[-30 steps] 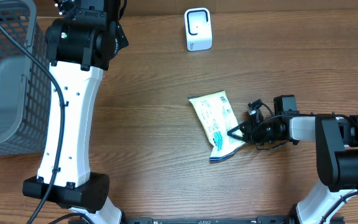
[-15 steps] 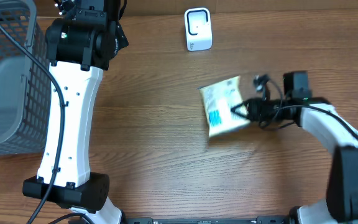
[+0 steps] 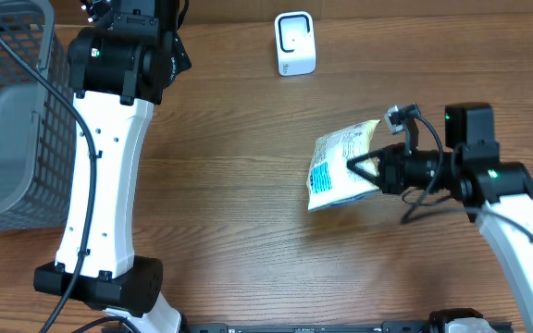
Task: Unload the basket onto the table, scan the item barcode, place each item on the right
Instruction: 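Grasp the yellow bag's lower corner and lift it with the right gripper, then raise the yellow bag and swing it toward the white scanner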
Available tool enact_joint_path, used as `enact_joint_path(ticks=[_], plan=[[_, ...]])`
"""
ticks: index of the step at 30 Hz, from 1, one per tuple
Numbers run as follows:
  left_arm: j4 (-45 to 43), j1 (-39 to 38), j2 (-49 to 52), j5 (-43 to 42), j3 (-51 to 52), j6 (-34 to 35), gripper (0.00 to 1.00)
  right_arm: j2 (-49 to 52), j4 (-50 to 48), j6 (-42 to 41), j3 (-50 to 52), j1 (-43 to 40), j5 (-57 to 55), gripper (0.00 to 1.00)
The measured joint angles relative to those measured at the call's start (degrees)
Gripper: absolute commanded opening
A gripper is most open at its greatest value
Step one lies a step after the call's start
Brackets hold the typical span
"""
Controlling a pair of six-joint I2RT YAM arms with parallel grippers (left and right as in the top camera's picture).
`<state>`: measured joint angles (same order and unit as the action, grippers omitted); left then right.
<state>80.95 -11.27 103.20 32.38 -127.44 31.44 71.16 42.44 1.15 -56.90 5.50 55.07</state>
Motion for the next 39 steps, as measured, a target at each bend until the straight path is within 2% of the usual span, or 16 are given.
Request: enact_joint_path(ticks=[8, 14, 28, 39], plan=[[0.0, 0.0, 0.0, 0.0, 0.0, 0.0, 1.0, -10.0, 5.2, 0.0, 0.0, 0.5, 0.0, 0.04], [0.0, 0.0, 0.0, 0.0, 0.0, 0.0, 1.0, -13.7, 9.2, 0.0, 0.0, 0.7, 0.1, 0.04], [0.0, 0.0, 0.0, 0.0, 0.0, 0.0, 1.0, -15.8, 8.5, 0.6, 0.0, 5.0, 0.5, 0.04], [0.0, 0.0, 0.0, 0.0, 0.0, 0.0, 1.0, -15.8, 6.5, 4.0, 0.0, 5.1, 0.5, 0.04]])
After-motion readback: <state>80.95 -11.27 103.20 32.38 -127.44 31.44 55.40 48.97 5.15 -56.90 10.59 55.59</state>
